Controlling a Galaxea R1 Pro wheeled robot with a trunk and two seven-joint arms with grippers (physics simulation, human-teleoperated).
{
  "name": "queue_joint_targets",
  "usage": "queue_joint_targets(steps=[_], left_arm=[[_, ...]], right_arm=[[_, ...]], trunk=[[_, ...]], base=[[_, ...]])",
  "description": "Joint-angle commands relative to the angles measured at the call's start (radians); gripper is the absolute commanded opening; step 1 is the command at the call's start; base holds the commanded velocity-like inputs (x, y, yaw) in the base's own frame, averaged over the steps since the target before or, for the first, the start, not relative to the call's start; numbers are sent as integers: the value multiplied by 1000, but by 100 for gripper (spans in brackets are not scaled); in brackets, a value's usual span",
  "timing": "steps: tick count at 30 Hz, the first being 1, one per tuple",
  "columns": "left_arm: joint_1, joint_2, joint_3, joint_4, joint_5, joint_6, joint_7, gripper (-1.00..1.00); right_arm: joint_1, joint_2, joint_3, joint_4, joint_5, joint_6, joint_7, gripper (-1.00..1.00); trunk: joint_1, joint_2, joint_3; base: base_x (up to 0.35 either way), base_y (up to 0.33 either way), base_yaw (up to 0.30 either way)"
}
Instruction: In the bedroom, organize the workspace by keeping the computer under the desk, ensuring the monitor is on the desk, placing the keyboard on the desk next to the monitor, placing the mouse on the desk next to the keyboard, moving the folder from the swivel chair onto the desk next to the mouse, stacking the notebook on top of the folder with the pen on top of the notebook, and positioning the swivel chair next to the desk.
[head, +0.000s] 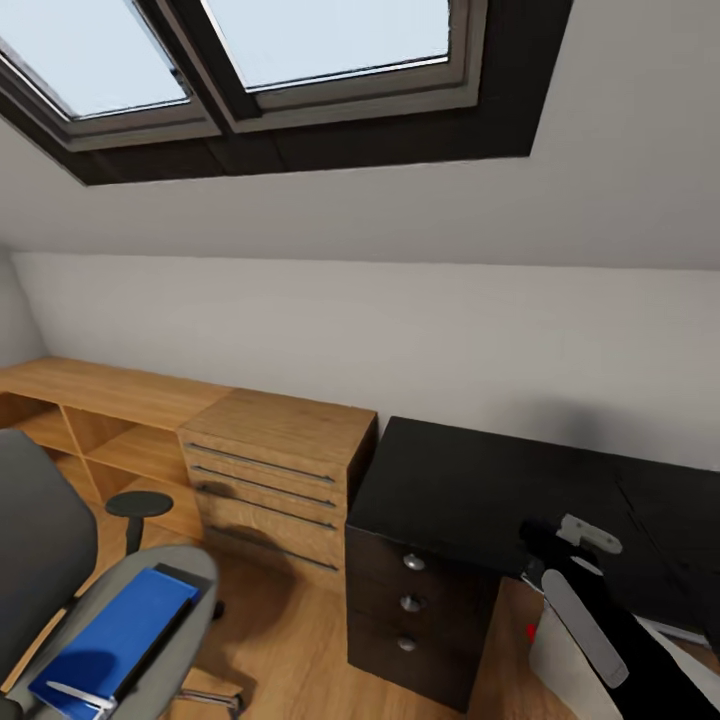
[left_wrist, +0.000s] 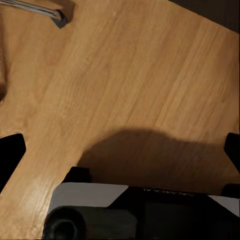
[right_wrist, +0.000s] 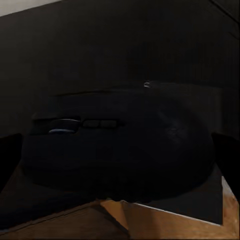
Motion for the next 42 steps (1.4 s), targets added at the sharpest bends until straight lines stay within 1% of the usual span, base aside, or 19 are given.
queue_joint_targets(steps=[1, 2, 3, 5, 6, 12, 15, 19, 23, 25, 27, 30, 42], left_arm=[[-1, 3, -2, 9, 10, -13, 9, 100], [-1, 6, -1, 17, 10, -32, 9, 100], [-1, 16, -1, 65, 11, -108, 9, 100], [-1, 17, -1, 90, 10, -157, 9, 100], [-1, 19, -1, 103, 11, -190, 9, 100], [-1, 19, 1, 109, 14, -202, 10, 100], [-1, 19, 1, 115, 14, -204, 9, 100], [-1, 19, 1, 119, 13, -205, 9, 100], [-1, 18, 0, 131, 14, -206, 9, 100], [-1, 17, -1, 138, 14, -217, 9, 100], [-1, 16, -1, 153, 13, -260, 9, 100], [-1, 17, -1, 163, 12, -282, 9, 100], [-1, 14, -2, 167, 12, -290, 9, 100]], right_arm=[[-1, -1, -12, 2, -5, 4, -7, -100], [-1, -1, -24, 4, -5, 4, -6, -100], [-1, -1, -50, 7, -5, 3, -5, -100], [-1, 0, -65, 20, -5, 0, -4, -100], [-2, 1, -78, 46, -5, -12, -4, -100], [-2, -1, -84, 58, -5, -29, -4, -100], [-2, -2, -86, 58, -4, -51, -4, -100], [-1, -14, -113, 58, -4, -89, -3, -100], [-1, -17, -123, 61, -2, -98, -3, -100], [-2, -19, -125, 73, -1, -98, -3, -100], [-2, -21, -127, 83, -1, -100, -2, -100], [-3, -22, -127, 86, 0, -107, -2, -100], [-3, -35, -126, 90, 9, -123, -2, -100]], trunk=[[-4, 6, 2], [-8, 13, 5], [-12, 20, 8], [-19, 34, 15], [-23, 41, 18], [-46, 83, 37], [-58, 104, 46], [-73, 132, 58], [-88, 160, 71], [-96, 174, 77], [-104, 188, 84], [-115, 209, 93], [-161, 293, 131]], base=[[0, 0, -297], [0, 0, -297], [0, 0, -298], [0, 0, -298], [0, 0, -298], [0, 0, -299], [0, 0, -299], [0, 0, -299], [0, 0, -299], [0, 0, -299], [0, 0, -299], [0, 0, -299], [0, 0, -299]])
